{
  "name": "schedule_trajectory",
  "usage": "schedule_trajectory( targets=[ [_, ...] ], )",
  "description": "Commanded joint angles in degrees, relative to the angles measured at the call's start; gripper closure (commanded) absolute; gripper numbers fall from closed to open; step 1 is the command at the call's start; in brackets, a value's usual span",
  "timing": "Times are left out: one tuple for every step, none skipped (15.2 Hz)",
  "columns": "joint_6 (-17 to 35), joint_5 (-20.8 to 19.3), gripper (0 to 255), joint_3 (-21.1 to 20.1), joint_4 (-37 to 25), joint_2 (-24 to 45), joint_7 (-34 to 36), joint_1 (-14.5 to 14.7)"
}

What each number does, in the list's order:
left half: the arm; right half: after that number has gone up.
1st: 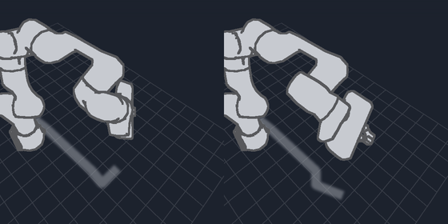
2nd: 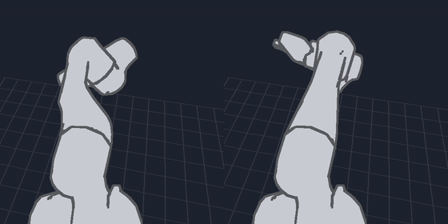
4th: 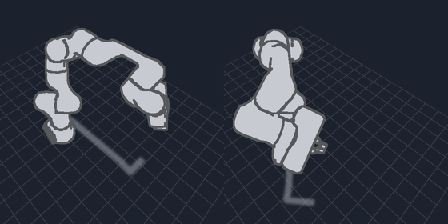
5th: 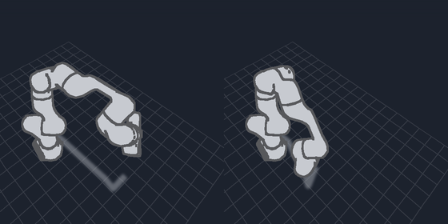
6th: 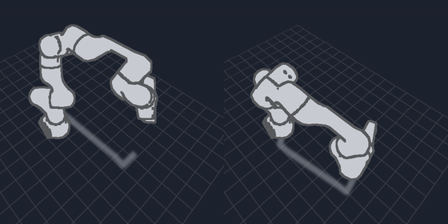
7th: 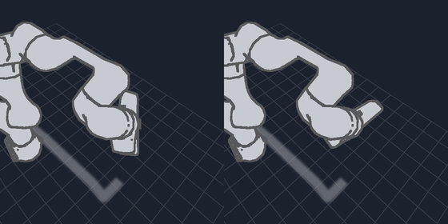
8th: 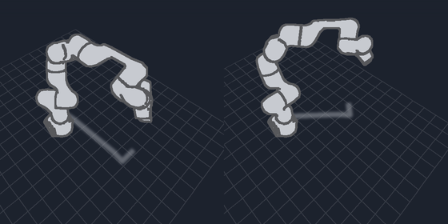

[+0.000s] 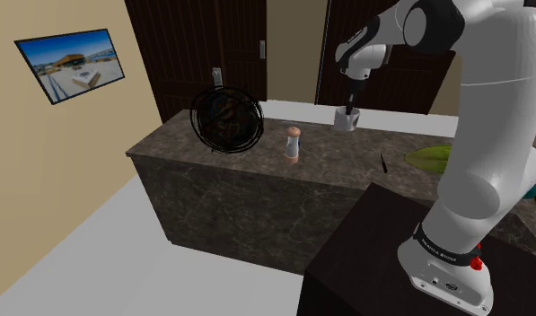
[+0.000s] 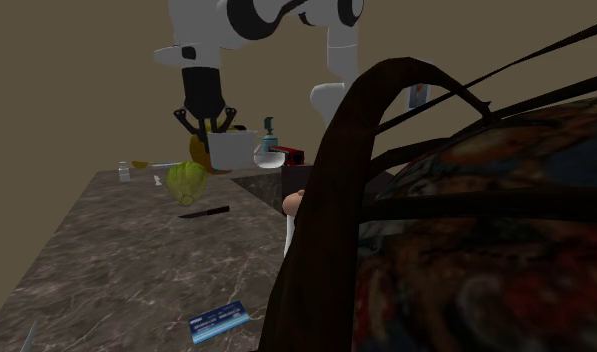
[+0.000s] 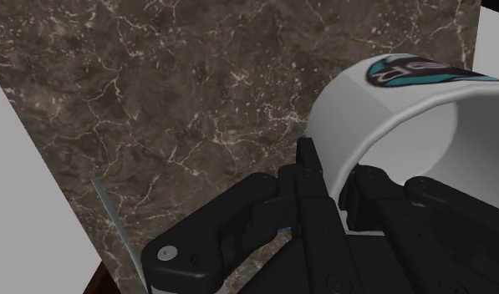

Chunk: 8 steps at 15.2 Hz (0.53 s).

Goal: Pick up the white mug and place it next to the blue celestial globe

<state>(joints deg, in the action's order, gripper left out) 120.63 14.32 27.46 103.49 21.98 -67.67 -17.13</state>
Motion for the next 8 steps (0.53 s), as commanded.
schedule_trajectory(
  targets=[
    [-1.26,-0.42,255,0.18,-0.74,-0.59,0.35,0.12],
    [-1.89,-0.65,255,0.28,-1.07,-0.93,0.51,0.18],
    [-2.52,-0.87,255,0.38,-1.41,-1.27,0.67,0.24],
    [-3.16,-1.08,255,0.47,-1.76,-1.59,0.83,0.29],
    [-3.8,-1.29,255,0.55,-2.13,-1.91,0.98,0.34],
    [-4.44,-1.49,255,0.64,-2.51,-2.21,1.13,0.38],
    [-5.09,-1.69,255,0.72,-2.91,-2.5,1.27,0.43],
    [-5.75,-1.88,255,0.79,-3.32,-2.79,1.42,0.46]
  ],
)
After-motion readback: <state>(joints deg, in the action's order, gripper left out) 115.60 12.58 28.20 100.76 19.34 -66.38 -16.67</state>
